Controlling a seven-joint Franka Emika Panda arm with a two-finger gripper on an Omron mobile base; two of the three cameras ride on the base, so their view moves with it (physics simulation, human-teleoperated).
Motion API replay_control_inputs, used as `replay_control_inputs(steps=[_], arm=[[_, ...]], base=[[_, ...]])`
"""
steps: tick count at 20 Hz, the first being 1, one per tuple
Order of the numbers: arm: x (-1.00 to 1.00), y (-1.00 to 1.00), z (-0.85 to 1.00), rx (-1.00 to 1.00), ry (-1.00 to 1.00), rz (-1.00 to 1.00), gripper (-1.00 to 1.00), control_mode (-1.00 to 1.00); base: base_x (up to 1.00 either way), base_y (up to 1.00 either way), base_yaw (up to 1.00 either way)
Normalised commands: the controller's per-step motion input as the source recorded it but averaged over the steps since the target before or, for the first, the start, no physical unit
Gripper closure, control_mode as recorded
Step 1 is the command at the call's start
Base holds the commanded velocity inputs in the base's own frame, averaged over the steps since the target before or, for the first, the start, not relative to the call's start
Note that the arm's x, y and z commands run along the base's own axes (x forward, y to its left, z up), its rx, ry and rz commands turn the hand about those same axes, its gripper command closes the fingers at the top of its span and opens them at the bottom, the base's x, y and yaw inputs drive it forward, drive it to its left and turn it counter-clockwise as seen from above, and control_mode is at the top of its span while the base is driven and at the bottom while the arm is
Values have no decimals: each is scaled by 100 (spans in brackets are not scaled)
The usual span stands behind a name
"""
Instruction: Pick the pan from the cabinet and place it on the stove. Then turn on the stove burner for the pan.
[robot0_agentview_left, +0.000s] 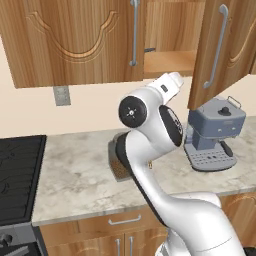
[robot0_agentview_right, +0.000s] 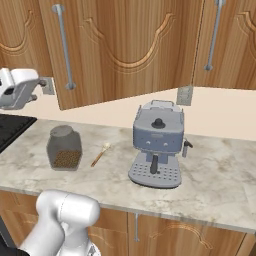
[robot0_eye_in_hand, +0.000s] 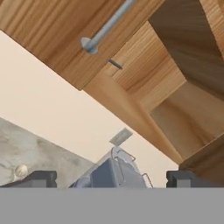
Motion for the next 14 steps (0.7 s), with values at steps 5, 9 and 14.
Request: replay_control_inputs(steps=[5, 9, 14], arm=[[83, -2, -26, -10, 5, -1, -100, -100], [63, -17, -24, -10, 14, -7, -100, -100], [17, -42, -2, -9, 14, -12, -100, -100]], base=[[0, 0, 0], [0, 0, 0], [0, 0, 0]])
